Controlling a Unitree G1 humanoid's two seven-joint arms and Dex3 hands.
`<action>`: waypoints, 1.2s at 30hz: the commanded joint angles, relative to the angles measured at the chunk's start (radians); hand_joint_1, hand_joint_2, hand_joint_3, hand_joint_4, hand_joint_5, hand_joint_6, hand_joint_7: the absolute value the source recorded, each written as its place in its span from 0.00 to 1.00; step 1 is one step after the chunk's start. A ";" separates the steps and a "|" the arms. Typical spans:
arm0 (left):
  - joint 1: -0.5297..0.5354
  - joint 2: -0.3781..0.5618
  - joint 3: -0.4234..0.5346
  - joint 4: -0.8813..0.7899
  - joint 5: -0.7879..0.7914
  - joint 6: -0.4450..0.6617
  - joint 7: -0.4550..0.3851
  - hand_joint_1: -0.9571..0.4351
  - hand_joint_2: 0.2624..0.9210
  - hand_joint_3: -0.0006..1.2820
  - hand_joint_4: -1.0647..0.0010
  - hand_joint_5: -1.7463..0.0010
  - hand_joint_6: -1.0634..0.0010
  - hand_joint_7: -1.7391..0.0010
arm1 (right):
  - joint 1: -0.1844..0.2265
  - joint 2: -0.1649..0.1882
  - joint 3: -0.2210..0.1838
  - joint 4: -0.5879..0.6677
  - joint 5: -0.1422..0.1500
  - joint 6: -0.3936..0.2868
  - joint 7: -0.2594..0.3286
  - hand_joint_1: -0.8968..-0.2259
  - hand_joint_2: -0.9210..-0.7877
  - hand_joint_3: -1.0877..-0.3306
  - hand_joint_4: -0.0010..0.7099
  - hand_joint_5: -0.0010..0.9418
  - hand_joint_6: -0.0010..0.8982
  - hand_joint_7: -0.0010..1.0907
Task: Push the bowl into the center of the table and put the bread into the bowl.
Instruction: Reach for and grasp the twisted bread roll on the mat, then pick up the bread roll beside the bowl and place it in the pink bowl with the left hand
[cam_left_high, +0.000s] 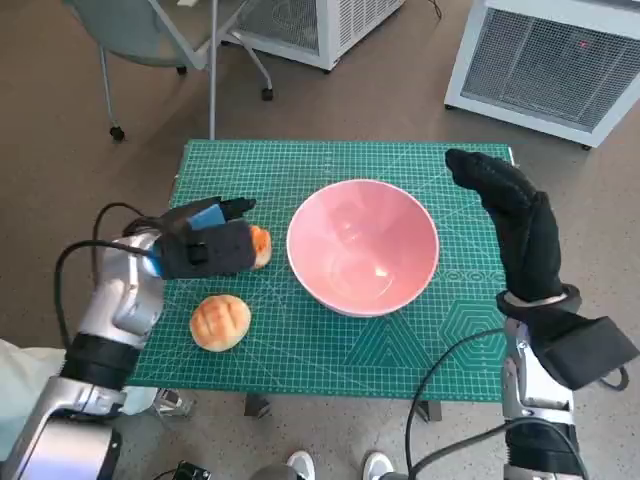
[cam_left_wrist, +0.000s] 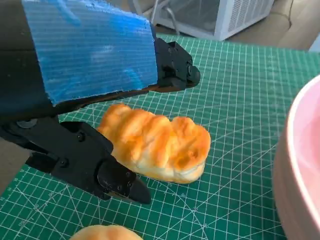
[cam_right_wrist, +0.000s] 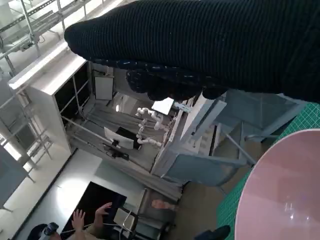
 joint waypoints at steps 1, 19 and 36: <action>-0.069 -0.043 -0.039 0.153 0.025 -0.024 0.060 0.61 0.73 0.00 0.88 0.99 0.72 1.00 | 0.011 0.002 0.002 0.015 0.014 0.005 0.013 0.30 0.00 0.38 0.21 0.00 0.00 0.43; -0.157 -0.107 -0.108 0.442 0.047 -0.198 0.250 0.93 0.99 0.10 0.44 0.30 0.33 0.92 | 0.028 0.005 0.007 -0.009 0.028 0.005 0.033 0.30 0.00 0.38 0.20 0.00 0.00 0.41; -0.125 -0.018 -0.048 0.293 0.003 -0.308 0.270 0.69 1.00 0.06 0.35 0.32 0.42 0.33 | 0.036 0.018 0.012 -0.004 0.034 -0.009 0.032 0.30 0.00 0.38 0.21 0.01 0.00 0.40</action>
